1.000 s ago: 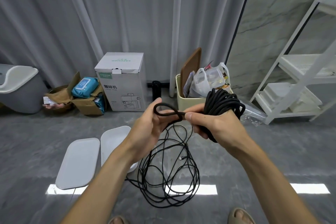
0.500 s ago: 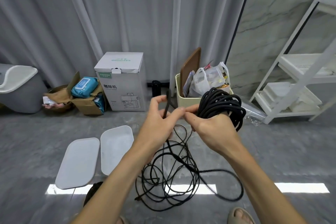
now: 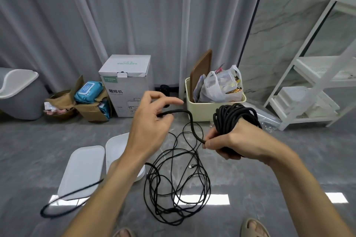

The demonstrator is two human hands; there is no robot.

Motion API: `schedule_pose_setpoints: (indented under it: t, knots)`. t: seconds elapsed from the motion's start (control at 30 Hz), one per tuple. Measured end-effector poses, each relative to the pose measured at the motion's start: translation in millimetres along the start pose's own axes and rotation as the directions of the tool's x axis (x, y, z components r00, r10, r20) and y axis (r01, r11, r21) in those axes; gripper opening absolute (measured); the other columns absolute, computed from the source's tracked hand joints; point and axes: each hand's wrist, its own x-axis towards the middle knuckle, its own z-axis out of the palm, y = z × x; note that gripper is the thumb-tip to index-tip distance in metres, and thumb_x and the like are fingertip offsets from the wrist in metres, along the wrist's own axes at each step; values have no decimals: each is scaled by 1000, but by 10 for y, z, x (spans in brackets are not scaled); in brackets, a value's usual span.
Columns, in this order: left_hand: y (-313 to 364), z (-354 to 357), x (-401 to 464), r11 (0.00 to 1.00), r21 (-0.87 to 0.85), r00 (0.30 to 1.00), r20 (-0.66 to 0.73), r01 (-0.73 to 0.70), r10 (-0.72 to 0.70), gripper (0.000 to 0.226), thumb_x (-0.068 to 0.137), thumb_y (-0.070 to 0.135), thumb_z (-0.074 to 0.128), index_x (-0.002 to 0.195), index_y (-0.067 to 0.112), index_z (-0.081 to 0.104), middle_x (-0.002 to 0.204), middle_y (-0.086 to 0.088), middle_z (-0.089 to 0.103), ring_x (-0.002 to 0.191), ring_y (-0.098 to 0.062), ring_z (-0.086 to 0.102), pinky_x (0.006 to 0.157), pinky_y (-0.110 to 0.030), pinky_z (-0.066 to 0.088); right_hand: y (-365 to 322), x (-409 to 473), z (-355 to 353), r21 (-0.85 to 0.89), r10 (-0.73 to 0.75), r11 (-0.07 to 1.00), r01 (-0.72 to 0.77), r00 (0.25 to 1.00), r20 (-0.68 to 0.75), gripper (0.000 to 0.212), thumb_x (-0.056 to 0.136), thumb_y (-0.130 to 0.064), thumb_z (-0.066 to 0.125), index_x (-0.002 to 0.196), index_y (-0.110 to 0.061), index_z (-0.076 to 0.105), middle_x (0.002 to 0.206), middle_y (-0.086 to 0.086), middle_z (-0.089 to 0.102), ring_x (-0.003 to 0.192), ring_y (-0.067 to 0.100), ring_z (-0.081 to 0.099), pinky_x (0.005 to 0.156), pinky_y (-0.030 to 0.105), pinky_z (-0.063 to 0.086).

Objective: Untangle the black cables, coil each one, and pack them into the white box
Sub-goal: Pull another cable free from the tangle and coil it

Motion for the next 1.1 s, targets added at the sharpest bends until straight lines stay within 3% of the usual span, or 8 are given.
schedule_pose_setpoints:
  t: [0.1,0.23,0.47,0.67,0.8,0.9,1.03,1.1]
  knots:
    - [-12,25,-8,990,38,988,80,-137,134,57,85,-10,56,98,44,70,107,20,47,96,0,49,78,-5,37,15,-27,-37,-17,65,998,-64,996,67,11,82,-7,69,85,4,70,52,10,53,49,20,44,43,24,32]
    - [-67,54,22,941,229,965,144,-249,220,50,85,4,51,94,48,73,99,27,51,94,3,40,83,-11,27,17,-89,-98,-24,93,996,-90,980,177,8,84,-7,68,86,-3,75,52,10,51,49,20,44,45,24,31]
    - [-44,93,22,910,333,969,71,-248,238,43,81,8,49,68,47,65,99,21,48,101,1,31,77,-23,14,24,-128,-118,217,-109,976,5,876,470,18,74,-18,71,88,-7,76,43,4,37,40,18,31,52,38,23]
    - [-118,160,23,954,141,957,163,-264,240,42,74,2,42,58,40,44,103,22,45,120,10,32,107,-9,11,99,-23,-21,511,-338,859,23,777,532,22,74,-20,74,93,-9,74,42,-2,40,36,12,33,54,31,38]
    - [-122,174,-9,996,-63,969,233,-68,81,40,75,5,39,51,37,44,89,19,56,113,7,52,94,-17,41,144,63,29,703,-469,710,44,775,424,25,76,-26,78,90,-6,71,43,-4,46,34,6,42,53,23,47]
    - [-114,167,-15,962,-218,950,296,166,-97,40,75,2,40,50,31,52,69,15,62,93,-7,67,86,-30,47,175,109,47,785,-496,615,77,812,309,18,78,-24,75,85,-9,68,44,-6,47,33,4,45,53,23,48]
    - [-6,87,-29,845,-434,906,405,312,-127,22,65,7,43,67,22,59,63,4,54,69,-15,52,77,-38,48,232,135,41,839,-452,539,75,866,213,18,73,-24,78,81,-11,68,42,-8,46,31,4,43,51,23,47]
    - [57,31,-29,790,-526,908,408,316,-91,8,72,18,56,77,21,61,67,6,50,65,-10,42,67,-28,39,253,140,44,849,-441,524,65,874,206,18,73,-23,79,81,-11,68,42,-8,45,31,4,43,51,23,47]
